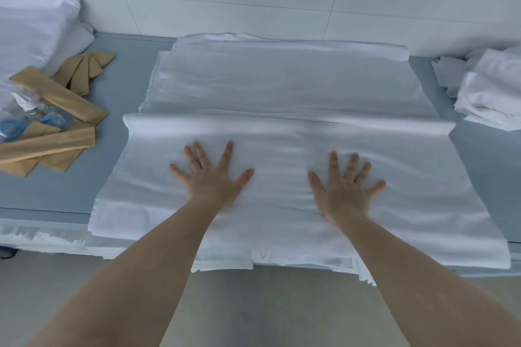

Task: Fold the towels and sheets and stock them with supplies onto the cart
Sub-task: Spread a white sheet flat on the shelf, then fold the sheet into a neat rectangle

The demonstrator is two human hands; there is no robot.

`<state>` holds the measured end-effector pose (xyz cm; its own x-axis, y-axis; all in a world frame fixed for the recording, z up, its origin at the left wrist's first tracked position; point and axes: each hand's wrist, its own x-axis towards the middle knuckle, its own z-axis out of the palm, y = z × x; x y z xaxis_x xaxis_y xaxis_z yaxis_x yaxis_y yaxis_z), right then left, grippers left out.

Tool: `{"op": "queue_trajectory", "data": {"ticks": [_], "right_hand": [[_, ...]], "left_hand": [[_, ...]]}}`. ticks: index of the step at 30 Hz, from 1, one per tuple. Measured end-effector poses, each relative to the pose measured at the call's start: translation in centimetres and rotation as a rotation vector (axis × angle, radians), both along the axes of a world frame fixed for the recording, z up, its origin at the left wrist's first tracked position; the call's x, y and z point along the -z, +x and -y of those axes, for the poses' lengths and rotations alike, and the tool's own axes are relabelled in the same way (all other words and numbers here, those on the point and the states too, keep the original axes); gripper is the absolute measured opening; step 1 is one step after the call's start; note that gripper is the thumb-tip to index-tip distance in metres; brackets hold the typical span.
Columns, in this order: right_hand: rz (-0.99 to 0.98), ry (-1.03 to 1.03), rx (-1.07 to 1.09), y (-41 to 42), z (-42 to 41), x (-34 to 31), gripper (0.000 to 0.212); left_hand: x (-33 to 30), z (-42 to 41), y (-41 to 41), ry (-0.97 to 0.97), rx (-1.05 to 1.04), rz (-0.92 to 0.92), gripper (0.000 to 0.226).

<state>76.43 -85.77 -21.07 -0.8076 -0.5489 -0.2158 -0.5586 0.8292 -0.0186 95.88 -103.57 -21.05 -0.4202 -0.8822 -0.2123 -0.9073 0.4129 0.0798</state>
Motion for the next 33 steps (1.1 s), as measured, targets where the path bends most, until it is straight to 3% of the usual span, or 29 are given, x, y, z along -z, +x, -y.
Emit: {"op": "queue_trajectory", "data": {"ticks": [7,12,15,19,25,28,31,33], "right_hand": [[0.05,0.014,-0.001,-2.3,2.9,-1.0,0.078],[-0.005,-0.152,-0.26,6.0,4.8,-0.4,0.062],[-0.038,-0.105,-0.313,8.9,5.2,0.6,0.063],[-0.057,-0.085,-0.296,8.6,5.3,0.9,0.065],[-0.039,-0.069,-0.302,8.9,5.1,0.6,0.068],[-0.03,-0.069,-0.292,8.8,5.2,0.3,0.07],[-0.03,-0.067,-0.283,8.7,5.1,0.3,0.069],[-0.025,-0.062,-0.275,8.6,5.0,0.4,0.065]], "left_hand": [[-0.1,1.6,-1.8,-0.051,-0.004,-0.032,0.09],[-0.2,1.7,-1.8,-0.068,-0.003,-0.043,0.083],[0.0,1.6,-1.5,-0.062,0.03,-0.048,0.078],[0.4,3.7,3.1,-0.073,0.079,-0.052,0.079],[0.2,6.5,13.1,-0.018,-0.159,0.008,0.068],[-0.7,4.5,10.6,-0.102,-0.208,-0.007,0.059],[-0.9,-2.0,4.4,-0.09,-0.052,-0.18,0.056],[-0.2,-6.8,1.6,-0.061,0.019,-0.181,0.058]]}}
